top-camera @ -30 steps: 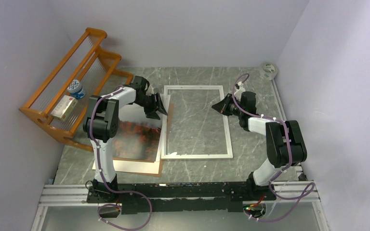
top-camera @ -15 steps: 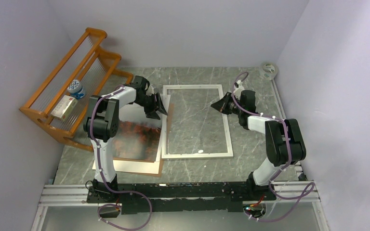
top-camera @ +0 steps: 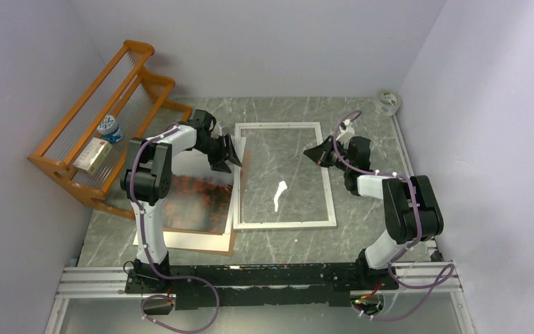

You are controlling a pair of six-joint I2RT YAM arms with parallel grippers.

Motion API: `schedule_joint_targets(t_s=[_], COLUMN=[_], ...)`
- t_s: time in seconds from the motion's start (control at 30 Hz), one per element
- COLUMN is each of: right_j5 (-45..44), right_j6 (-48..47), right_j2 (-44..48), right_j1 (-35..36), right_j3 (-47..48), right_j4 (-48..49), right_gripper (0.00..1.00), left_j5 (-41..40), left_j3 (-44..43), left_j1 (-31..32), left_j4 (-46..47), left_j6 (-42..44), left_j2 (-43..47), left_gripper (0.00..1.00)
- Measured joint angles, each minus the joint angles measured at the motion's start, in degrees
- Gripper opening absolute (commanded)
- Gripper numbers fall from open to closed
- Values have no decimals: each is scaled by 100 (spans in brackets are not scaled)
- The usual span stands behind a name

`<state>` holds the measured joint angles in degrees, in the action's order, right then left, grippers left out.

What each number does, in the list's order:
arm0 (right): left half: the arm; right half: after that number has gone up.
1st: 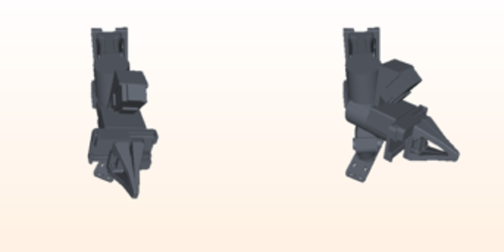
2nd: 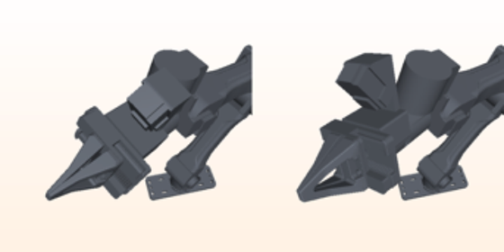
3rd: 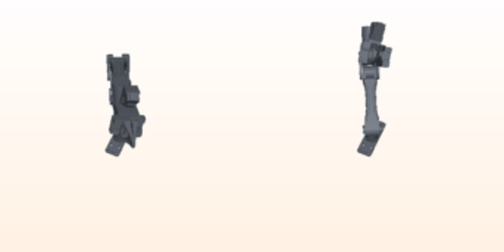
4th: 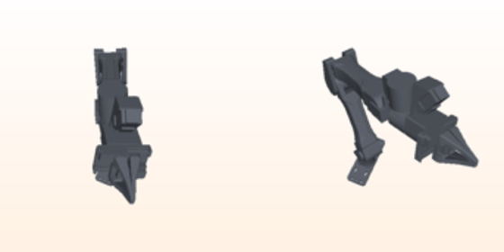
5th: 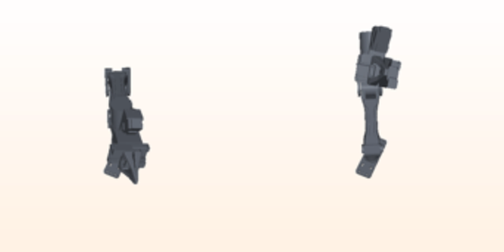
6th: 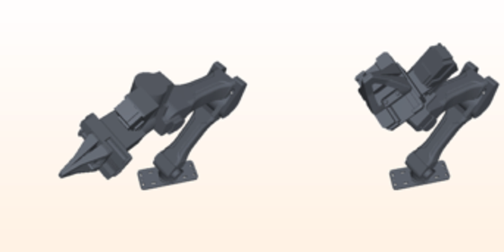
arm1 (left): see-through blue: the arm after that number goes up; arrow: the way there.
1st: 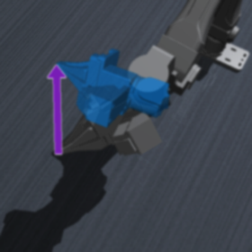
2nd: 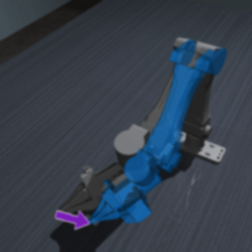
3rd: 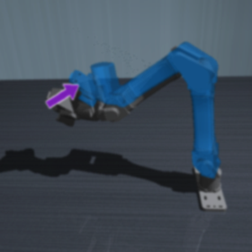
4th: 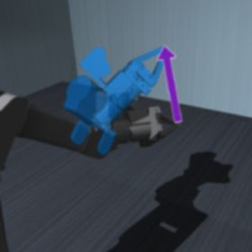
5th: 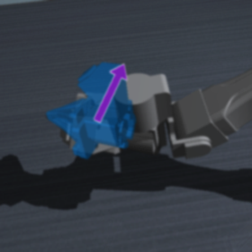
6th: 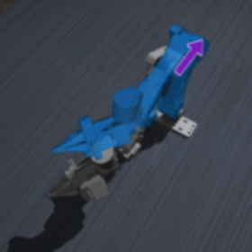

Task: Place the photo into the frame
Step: Place the photo frame item in the photo frame.

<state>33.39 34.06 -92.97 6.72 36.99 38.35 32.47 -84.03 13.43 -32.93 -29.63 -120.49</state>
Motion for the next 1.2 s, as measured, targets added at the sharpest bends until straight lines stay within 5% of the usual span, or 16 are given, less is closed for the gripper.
schedule_joint_targets(t_s=[1.2], right_j5=[-511], right_j6=[90], right_j2=[-348], right_j1=[13], right_j3=[61], right_j4=[-20], right_gripper=[0], left_j5=[-35], left_j3=[15], left_j1=[-7], left_j4=[-2], left_j6=[-15], left_j2=[-2], left_gripper=[56])
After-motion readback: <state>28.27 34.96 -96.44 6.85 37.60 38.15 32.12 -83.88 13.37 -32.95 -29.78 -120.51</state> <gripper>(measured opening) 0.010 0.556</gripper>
